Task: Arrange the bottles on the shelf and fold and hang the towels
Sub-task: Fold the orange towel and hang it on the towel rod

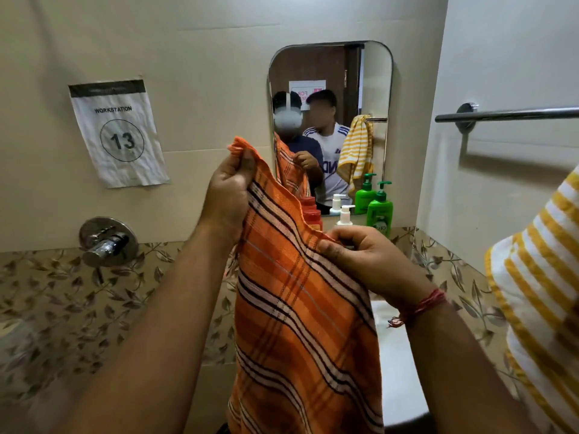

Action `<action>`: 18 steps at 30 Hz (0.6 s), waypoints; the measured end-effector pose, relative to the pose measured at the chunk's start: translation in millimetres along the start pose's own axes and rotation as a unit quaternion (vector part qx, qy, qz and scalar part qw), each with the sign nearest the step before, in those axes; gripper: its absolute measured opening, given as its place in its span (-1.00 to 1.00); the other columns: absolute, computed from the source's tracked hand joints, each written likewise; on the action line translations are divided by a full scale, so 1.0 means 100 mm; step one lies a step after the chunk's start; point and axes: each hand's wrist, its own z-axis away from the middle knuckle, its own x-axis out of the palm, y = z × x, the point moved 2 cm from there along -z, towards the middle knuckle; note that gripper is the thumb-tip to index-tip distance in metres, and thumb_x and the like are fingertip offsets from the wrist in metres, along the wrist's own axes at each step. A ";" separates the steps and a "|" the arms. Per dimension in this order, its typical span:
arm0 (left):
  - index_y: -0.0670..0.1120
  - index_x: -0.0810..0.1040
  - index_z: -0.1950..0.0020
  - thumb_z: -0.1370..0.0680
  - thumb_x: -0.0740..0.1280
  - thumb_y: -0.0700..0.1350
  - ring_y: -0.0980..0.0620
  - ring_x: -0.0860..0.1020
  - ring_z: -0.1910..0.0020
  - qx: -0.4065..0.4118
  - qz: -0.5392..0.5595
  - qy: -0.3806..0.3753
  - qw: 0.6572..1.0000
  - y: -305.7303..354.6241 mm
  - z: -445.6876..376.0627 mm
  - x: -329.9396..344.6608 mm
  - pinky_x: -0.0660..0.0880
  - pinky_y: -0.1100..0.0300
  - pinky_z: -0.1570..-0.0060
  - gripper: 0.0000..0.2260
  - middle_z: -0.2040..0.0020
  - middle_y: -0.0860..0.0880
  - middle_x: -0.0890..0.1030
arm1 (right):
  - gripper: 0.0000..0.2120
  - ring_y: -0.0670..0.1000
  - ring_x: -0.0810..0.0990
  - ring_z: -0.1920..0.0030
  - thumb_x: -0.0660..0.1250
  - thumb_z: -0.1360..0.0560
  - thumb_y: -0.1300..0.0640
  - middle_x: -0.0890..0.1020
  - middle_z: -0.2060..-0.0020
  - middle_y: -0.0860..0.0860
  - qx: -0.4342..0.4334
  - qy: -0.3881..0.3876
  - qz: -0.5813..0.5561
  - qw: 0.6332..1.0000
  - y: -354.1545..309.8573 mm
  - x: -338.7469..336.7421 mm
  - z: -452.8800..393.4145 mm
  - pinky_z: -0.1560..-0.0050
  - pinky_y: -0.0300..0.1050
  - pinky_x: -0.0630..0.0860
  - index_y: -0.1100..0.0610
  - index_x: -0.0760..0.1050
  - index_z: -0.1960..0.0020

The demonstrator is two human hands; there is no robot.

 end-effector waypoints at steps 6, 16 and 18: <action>-0.05 0.52 0.03 -0.69 0.18 -0.08 0.16 0.62 0.34 0.026 -0.042 -0.102 0.994 0.01 0.14 0.18 0.55 0.27 0.30 -0.83 0.35 0.10 0.63 | -0.82 0.08 0.59 -0.12 0.37 -0.55 0.07 0.56 -0.16 0.03 -0.119 0.055 -0.007 0.991 -0.12 0.30 -0.18 -0.18 0.12 0.57 0.19 0.61 0.09; -0.01 0.56 0.08 -0.68 0.22 -0.05 0.11 0.60 0.32 0.042 -0.068 -0.097 0.992 0.02 0.18 0.15 0.55 0.21 0.26 -0.80 0.33 0.09 0.61 | -0.78 0.20 0.67 0.06 0.33 -0.56 0.10 0.65 0.07 0.24 -0.099 0.069 -0.133 0.984 -0.12 0.44 -0.13 -0.03 0.20 0.64 0.28 0.57 0.01; -0.03 0.54 0.09 -0.68 0.22 -0.06 0.13 0.60 0.34 0.045 -0.056 -0.079 0.994 0.03 0.17 0.15 0.55 0.23 0.27 -0.81 0.35 0.09 0.61 | -0.79 0.14 0.64 0.13 0.33 -0.54 0.08 0.63 0.16 0.21 -0.102 0.070 -0.129 0.984 -0.14 0.41 -0.12 0.01 0.23 0.62 0.23 0.58 0.05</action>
